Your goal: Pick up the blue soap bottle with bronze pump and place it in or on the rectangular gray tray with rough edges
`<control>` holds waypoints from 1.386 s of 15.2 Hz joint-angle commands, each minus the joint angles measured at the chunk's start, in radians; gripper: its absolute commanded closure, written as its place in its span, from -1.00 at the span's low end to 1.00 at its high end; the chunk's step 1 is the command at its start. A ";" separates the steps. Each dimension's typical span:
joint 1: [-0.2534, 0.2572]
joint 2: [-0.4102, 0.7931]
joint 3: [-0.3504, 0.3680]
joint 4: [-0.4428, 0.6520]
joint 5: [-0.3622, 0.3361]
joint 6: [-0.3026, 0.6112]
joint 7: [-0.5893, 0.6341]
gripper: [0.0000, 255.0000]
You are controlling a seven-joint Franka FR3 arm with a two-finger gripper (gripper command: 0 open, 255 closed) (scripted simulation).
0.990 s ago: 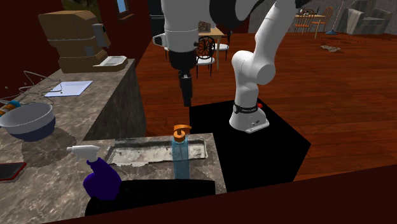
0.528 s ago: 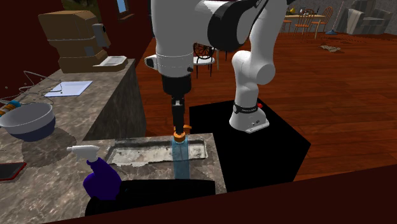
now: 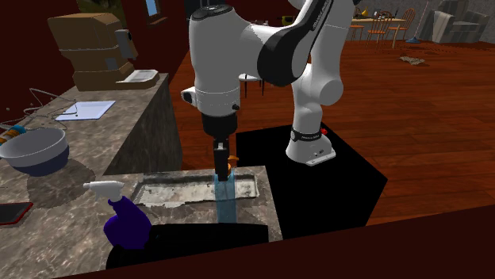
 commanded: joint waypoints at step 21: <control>0.001 -0.020 -0.005 0.027 0.008 -0.044 -0.007 1.00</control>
